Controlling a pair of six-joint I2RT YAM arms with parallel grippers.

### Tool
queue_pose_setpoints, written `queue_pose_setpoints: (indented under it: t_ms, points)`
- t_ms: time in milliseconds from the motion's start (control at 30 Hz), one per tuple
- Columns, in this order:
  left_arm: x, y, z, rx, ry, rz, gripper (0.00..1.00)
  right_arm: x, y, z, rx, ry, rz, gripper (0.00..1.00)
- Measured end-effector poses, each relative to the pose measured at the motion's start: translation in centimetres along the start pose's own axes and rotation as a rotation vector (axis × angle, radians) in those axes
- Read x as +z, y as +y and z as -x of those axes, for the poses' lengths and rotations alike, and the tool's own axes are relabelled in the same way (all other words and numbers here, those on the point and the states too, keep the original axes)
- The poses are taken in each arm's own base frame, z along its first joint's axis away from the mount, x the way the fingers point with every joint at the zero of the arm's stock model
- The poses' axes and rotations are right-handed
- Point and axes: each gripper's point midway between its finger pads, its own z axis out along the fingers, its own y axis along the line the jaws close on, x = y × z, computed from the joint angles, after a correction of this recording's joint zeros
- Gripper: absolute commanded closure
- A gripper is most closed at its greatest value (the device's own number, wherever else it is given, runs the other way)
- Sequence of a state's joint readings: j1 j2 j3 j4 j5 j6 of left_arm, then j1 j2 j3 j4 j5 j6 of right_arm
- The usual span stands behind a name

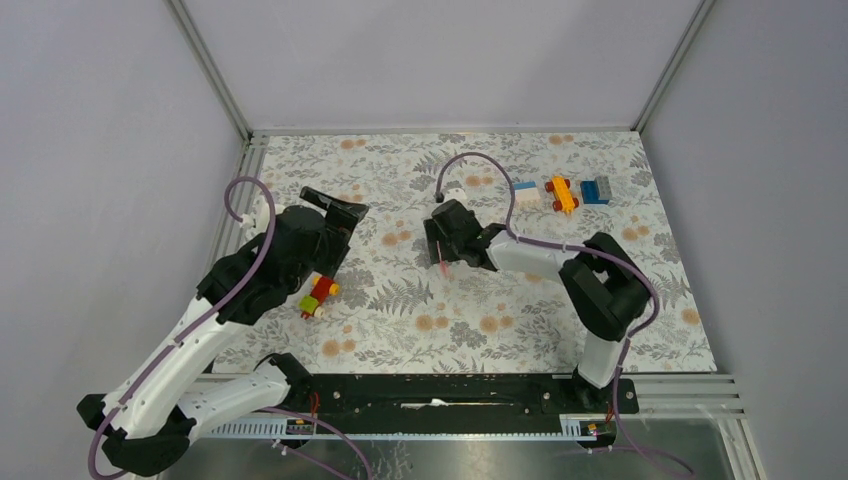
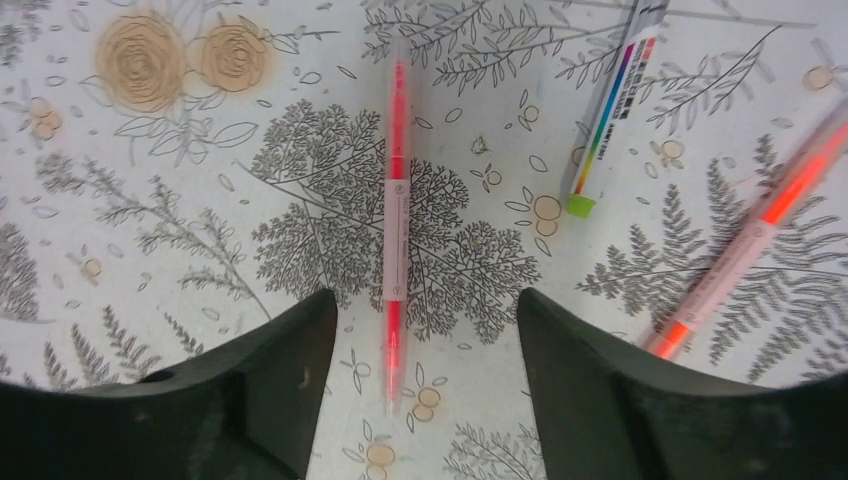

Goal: Insert the pens into the pen caps

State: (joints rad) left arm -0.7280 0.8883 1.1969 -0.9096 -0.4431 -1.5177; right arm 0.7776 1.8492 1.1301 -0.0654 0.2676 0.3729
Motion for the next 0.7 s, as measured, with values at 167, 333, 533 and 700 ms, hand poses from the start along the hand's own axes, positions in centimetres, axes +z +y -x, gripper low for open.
queue_pose_setpoints:
  t_ms: [167, 333, 533, 700]
  points:
    - [0.4, 1.8, 0.8, 0.027, -0.055, -0.009, 0.01, -3.6, -0.1, 2.0, 0.017, -0.084, 0.043, 0.0]
    - [0.6, 4.9, 2.4, 0.1, -0.155, -0.027, 0.01, -8.1, -0.3, 4.6, 0.05, -0.211, 0.099, 0.0]
    - [0.0, 7.2, 4.5, 0.175, -0.267, -0.052, 0.01, -14.0, -1.7, 5.6, 0.097, -0.377, 0.17, 0.0]
    - [-0.6, 7.7, 6.3, 0.202, -0.353, -0.045, 0.01, -18.6, -3.1, 6.1, 0.166, -0.516, 0.224, 0.01]
